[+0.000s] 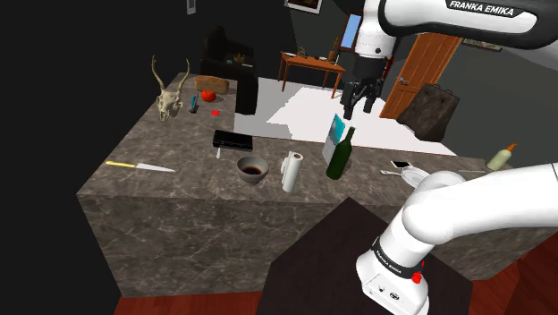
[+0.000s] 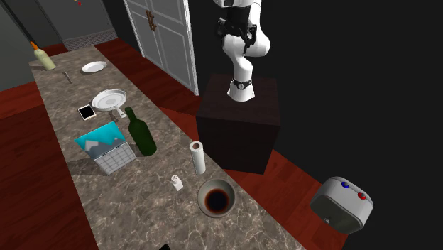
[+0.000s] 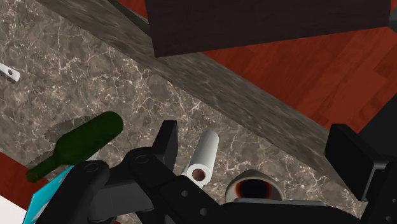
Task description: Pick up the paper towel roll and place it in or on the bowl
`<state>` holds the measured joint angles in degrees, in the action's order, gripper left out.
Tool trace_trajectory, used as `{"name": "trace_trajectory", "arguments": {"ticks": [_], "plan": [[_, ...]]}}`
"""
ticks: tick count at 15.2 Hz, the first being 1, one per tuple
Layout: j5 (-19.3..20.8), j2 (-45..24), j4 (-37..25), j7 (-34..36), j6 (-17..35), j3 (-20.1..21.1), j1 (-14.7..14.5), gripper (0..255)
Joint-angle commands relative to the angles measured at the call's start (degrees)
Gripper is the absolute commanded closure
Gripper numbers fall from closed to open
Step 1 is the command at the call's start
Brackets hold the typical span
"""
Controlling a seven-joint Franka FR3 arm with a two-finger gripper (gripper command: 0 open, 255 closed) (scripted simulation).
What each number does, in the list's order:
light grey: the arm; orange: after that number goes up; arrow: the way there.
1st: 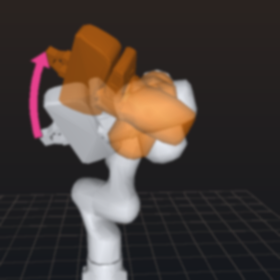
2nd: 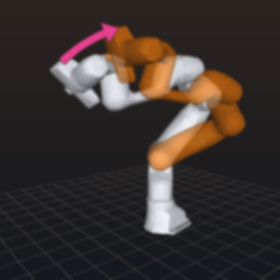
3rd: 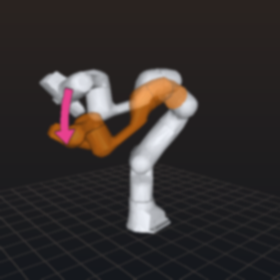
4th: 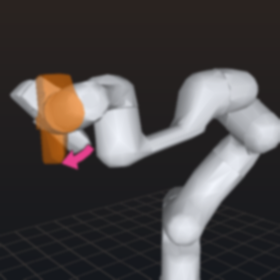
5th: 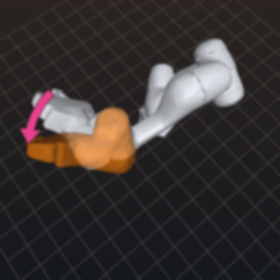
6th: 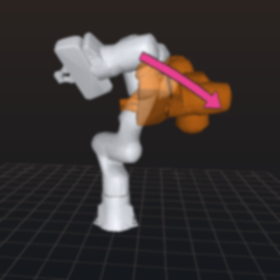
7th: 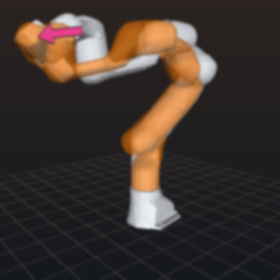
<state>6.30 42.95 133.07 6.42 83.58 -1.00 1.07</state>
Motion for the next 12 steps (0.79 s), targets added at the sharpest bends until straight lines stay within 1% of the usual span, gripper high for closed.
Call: {"name": "trace_trajectory", "arguments": {"ticks": [1,7,12], "plan": [[0.00,0.00,0.00,0.00,0.00,0.00,0.00,0],[1.60,-7.87,3.62,-1.93,11.02,-2.75,0.67,0],[2.53,-16.34,4.47,-3.51,19.96,-4.94,1.15,0]]}}
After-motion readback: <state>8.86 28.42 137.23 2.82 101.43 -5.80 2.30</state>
